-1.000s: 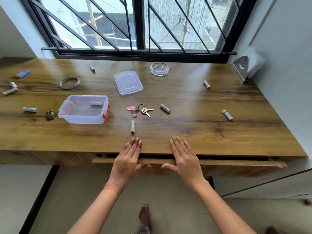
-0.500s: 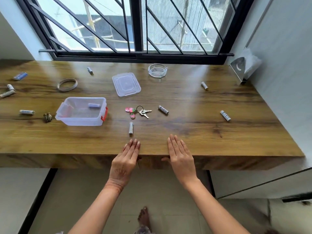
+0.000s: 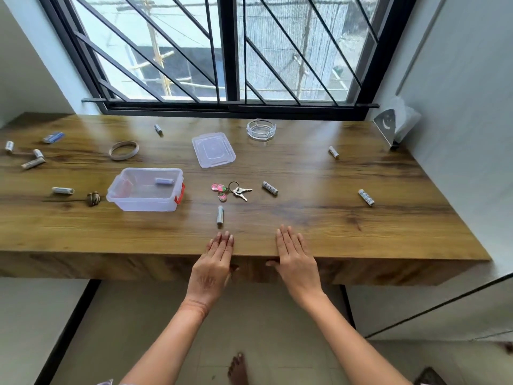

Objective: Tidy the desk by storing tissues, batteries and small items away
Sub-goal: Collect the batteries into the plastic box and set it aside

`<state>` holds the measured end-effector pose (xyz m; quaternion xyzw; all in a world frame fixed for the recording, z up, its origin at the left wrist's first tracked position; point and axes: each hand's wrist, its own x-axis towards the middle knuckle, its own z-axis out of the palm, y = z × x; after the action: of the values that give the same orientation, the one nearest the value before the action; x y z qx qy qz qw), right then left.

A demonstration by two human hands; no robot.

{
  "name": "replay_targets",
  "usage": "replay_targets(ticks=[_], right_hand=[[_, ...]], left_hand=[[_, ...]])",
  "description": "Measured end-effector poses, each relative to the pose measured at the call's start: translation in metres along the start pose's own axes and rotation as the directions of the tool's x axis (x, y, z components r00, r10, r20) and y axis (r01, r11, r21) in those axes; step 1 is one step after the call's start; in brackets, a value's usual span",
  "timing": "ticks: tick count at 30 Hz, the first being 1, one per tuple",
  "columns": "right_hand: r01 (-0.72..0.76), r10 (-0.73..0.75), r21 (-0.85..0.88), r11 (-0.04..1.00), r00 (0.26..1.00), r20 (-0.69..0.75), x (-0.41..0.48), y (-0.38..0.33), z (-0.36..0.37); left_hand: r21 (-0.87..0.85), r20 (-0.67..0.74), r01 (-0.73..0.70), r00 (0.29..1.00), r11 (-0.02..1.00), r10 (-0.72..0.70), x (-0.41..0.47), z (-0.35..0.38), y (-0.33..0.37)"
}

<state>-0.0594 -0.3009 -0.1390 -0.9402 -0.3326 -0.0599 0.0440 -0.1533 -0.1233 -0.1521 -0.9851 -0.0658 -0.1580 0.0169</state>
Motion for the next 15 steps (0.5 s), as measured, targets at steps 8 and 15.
replay_targets(ticks=[8,15], right_hand=[[-0.030,0.034,0.149,0.988,0.999,-0.027,0.014,-0.007,-0.017],[0.046,0.019,0.309,0.950,0.978,-0.206,0.089,-0.015,-0.037]], left_hand=[[-0.124,-0.030,0.092,0.995,0.988,-0.097,0.022,-0.029,0.002],[-0.205,-0.175,0.053,0.980,0.977,-0.090,0.096,-0.039,-0.028]])
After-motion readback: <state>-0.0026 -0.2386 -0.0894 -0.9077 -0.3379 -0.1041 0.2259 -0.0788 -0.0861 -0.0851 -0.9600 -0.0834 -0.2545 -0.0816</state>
